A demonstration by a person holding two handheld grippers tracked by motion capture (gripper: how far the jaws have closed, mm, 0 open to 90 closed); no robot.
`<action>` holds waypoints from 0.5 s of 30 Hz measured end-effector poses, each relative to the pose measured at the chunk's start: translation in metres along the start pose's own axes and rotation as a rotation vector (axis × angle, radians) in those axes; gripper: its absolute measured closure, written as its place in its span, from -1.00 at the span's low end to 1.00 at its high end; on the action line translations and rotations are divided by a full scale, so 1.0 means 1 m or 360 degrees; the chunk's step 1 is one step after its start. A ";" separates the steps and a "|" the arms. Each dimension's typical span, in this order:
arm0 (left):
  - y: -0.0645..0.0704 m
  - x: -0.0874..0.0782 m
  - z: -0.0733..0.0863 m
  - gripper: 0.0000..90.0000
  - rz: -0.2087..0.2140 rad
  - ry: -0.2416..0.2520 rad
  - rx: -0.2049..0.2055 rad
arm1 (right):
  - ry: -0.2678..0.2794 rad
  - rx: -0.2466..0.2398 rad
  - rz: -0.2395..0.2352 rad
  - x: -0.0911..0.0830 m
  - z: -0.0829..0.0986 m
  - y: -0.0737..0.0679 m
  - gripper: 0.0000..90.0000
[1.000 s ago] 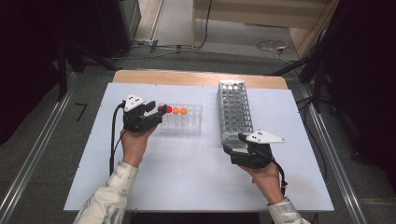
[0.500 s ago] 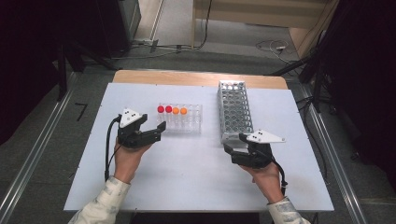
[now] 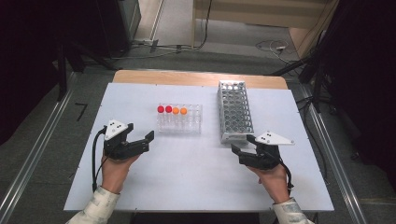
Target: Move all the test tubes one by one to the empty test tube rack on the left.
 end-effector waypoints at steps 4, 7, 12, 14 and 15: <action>-0.002 -0.003 0.001 -0.61 -0.0016 0.0022 -0.0006 | 0.0008 0.0007 0.0008 -0.004 0.002 0.004 -0.43; -0.003 -0.004 0.002 -0.61 -0.0026 0.0018 -0.0006 | 0.0015 0.0019 0.0014 -0.008 0.003 0.008 -0.43; -0.003 -0.005 0.006 -0.62 -0.0027 0.0008 -0.0002 | 0.0024 0.0034 0.0032 -0.013 0.006 0.014 -0.43; -0.004 -0.006 0.007 -0.62 -0.0028 0.0006 -0.0006 | 0.0030 0.0041 0.0039 -0.016 0.006 0.017 -0.43; -0.005 -0.006 0.008 -0.62 -0.0034 0.0008 -0.0008 | 0.0031 0.0047 0.0044 -0.017 0.007 0.019 -0.43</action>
Point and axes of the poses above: each handheld gripper's, and its own axes: x roughly forward along the jaws, z roughly out of its underside, y roughly to its right, the point moved 6 cm from there along x, roughly forward along the jaws, and after that the axes turned 1 degree about -x, right-handed, at the moved point
